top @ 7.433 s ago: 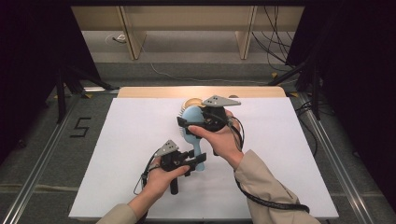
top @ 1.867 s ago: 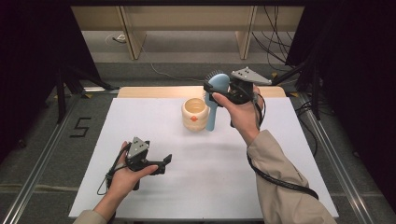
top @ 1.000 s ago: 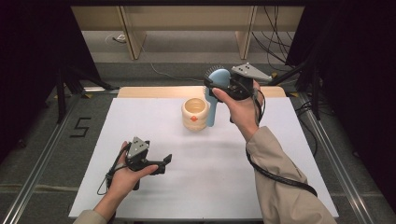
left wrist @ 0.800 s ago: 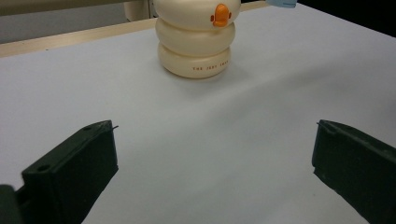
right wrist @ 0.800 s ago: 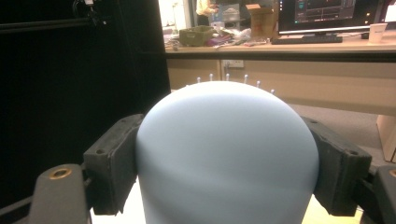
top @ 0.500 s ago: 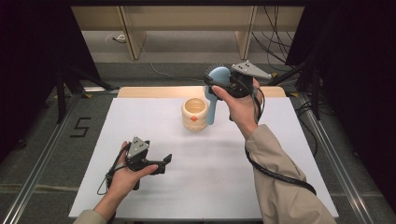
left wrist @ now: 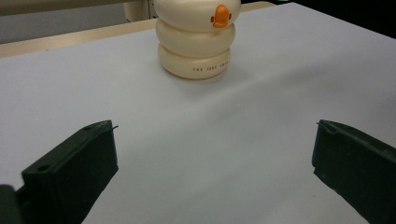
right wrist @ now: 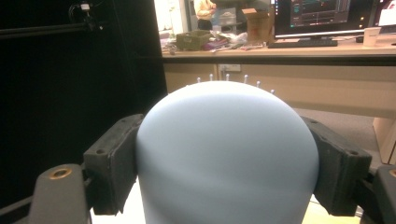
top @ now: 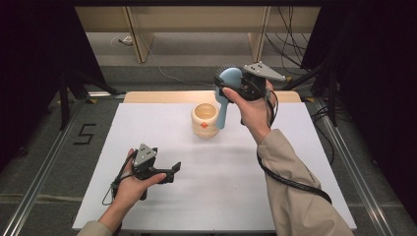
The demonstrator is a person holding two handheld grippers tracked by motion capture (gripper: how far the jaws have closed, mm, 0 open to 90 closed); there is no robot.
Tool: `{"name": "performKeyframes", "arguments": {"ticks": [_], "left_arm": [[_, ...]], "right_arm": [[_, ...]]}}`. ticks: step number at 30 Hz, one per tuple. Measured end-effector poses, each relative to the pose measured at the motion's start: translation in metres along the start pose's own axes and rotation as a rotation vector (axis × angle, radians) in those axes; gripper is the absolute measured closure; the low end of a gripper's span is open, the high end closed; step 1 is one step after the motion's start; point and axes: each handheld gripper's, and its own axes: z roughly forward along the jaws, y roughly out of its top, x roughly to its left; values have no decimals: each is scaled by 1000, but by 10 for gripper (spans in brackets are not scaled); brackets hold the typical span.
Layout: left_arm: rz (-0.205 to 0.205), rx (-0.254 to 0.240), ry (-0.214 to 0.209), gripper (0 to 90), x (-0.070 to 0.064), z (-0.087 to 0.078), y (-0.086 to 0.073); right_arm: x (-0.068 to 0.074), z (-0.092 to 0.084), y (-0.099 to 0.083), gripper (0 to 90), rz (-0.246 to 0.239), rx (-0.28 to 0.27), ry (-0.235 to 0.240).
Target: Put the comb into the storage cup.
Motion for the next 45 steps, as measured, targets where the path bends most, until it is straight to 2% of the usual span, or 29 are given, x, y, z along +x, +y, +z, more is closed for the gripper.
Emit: {"name": "performKeyframes", "arguments": {"ticks": [45], "left_arm": [[0,2,1,0,-1,1,0]], "right_arm": [[-1,9,4,216,4,-19,-14]]}}
